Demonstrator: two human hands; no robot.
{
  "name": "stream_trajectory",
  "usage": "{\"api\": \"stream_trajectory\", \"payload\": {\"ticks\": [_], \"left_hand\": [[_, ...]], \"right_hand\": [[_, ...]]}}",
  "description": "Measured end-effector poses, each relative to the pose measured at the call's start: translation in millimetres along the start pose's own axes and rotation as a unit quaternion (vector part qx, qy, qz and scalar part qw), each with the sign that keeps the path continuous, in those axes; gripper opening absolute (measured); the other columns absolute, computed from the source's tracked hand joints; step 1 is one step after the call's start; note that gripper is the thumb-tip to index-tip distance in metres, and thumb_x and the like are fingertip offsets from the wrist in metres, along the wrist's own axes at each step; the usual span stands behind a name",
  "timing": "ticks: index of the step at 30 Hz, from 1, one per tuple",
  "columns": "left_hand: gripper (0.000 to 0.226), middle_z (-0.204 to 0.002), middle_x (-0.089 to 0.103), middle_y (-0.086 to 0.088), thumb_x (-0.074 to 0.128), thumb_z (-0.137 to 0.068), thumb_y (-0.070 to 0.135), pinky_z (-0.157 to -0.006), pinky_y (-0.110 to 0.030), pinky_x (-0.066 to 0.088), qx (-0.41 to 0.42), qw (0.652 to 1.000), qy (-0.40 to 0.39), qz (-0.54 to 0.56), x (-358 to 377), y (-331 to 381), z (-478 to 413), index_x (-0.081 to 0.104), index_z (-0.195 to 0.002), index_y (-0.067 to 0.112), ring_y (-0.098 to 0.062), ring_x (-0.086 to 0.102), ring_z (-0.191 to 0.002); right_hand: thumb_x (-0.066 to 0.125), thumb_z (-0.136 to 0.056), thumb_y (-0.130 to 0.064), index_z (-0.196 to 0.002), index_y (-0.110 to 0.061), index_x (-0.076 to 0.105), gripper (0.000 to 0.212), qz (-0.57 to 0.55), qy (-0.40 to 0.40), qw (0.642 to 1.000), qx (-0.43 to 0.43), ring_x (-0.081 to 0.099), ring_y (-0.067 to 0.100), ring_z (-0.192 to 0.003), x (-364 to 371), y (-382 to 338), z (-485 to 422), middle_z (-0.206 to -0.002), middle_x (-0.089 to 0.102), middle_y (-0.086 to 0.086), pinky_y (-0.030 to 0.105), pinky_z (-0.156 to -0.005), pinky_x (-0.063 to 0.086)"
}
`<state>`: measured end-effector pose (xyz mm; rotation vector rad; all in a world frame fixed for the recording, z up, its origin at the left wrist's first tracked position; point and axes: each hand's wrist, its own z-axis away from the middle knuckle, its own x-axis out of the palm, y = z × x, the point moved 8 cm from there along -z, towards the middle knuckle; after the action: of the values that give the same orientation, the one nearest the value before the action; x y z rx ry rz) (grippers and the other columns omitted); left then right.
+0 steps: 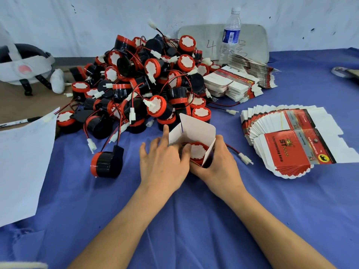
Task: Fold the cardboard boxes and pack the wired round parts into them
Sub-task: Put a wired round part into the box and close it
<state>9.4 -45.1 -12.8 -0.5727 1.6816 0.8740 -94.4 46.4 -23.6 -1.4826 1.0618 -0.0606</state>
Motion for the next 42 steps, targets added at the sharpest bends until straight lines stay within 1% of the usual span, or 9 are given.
{"api": "stream_trajectory", "payload": {"ticks": [8,12,14,17,21,24,31,36,42], "left_hand": [[0.043,-0.146,0.045,0.012,0.051,-0.098,0.020,-0.096,-0.021,0.041,0.163,0.942,0.094,0.278,-13.8,5.6,9.6,0.043,-0.136,0.039,-0.009,0.050,-0.121],[0.057,-0.113,0.067,0.000,0.054,-0.097,0.010,-0.073,-0.028,0.051,0.145,0.938,0.158,0.272,-14.6,-1.8,5.4,0.038,-0.145,0.034,-0.011,0.060,-0.086],[0.050,-0.106,0.069,-0.002,0.058,-0.094,0.004,-0.079,-0.016,0.047,0.146,0.933,0.188,0.269,-15.3,-2.6,8.0,0.049,-0.140,0.021,-0.006,0.057,-0.090],[0.043,-0.131,0.059,0.000,0.060,-0.092,0.003,-0.094,-0.005,0.039,0.156,0.919,0.198,0.303,-17.8,0.5,9.4,0.056,-0.134,0.015,-0.005,0.055,-0.113],[0.033,-0.126,0.047,0.009,0.056,-0.095,0.020,-0.089,-0.010,0.044,0.148,0.921,0.149,0.329,-10.4,7.2,7.3,0.063,-0.127,0.019,-0.006,0.051,-0.111],[0.026,-0.124,0.054,0.009,0.054,-0.098,0.020,-0.098,-0.034,0.046,0.117,0.919,0.072,0.370,3.9,6.4,0.8,0.069,-0.119,0.014,-0.014,0.051,-0.118],[0.022,-0.115,0.062,0.015,0.060,-0.094,0.008,-0.088,-0.008,0.044,0.092,0.888,0.051,0.448,-0.7,3.7,-0.3,0.072,-0.110,0.016,0.006,0.055,-0.110],[0.024,-0.119,0.061,0.011,0.061,-0.094,0.011,-0.095,-0.019,0.045,0.122,0.888,0.064,0.439,-4.5,5.7,4.1,0.070,-0.113,0.021,-0.003,0.055,-0.116],[0.021,-0.120,0.062,0.009,0.063,-0.092,0.007,-0.092,-0.014,0.044,0.133,0.899,0.042,0.416,-2.3,12.7,5.0,0.076,-0.105,0.017,0.000,0.056,-0.112]], "right_hand": [[0.084,-0.068,-0.037,-0.109,-0.038,0.043,0.057,-0.100,-0.025,0.995,0.020,0.059,-0.002,-0.098,-4.4,7.7,-4.4,-0.107,0.063,-0.018,0.018,-0.079,0.049],[0.078,-0.079,-0.018,-0.148,-0.024,0.023,0.089,-0.114,-0.066,0.991,0.003,0.053,0.000,-0.119,-3.1,11.1,-9.8,-0.124,0.057,-0.023,0.021,-0.098,0.044],[0.076,-0.081,-0.021,-0.154,-0.017,0.003,0.103,-0.111,-0.081,0.990,0.009,0.047,0.013,-0.129,1.8,11.4,-9.8,-0.134,0.054,-0.008,0.038,-0.107,0.040],[0.072,-0.084,-0.032,-0.150,-0.032,-0.016,0.110,-0.133,-0.091,0.987,0.003,0.040,0.004,-0.134,4.2,6.8,-4.0,-0.141,0.045,-0.018,0.030,-0.112,0.035],[0.047,-0.095,-0.049,-0.148,-0.037,0.021,0.060,-0.273,-0.080,0.956,0.070,0.041,-0.001,-0.131,0.2,6.9,-14.4,-0.143,0.041,-0.025,0.012,-0.106,0.031],[0.037,-0.101,-0.026,-0.119,-0.028,0.054,0.025,-0.294,-0.080,0.949,0.077,0.057,-0.001,-0.109,-4.4,11.2,-24.4,-0.117,0.064,-0.024,0.014,-0.097,0.037],[0.053,-0.093,0.005,-0.122,-0.030,0.054,0.045,-0.258,-0.072,0.963,0.028,0.064,0.002,-0.102,-7.2,10.3,-14.7,-0.109,0.070,-0.013,0.018,-0.082,0.051],[0.053,-0.091,0.009,-0.128,-0.026,0.053,0.050,-0.269,-0.069,0.961,0.004,0.064,0.003,-0.104,-7.4,6.4,-13.5,-0.111,0.069,-0.013,0.017,-0.080,0.050],[0.056,-0.090,-0.037,-0.116,-0.020,0.068,0.034,-0.288,-0.018,0.955,-0.071,0.062,0.015,-0.112,-18.4,-18.5,-3.7,-0.113,0.069,-0.001,0.022,-0.092,0.047]]}}
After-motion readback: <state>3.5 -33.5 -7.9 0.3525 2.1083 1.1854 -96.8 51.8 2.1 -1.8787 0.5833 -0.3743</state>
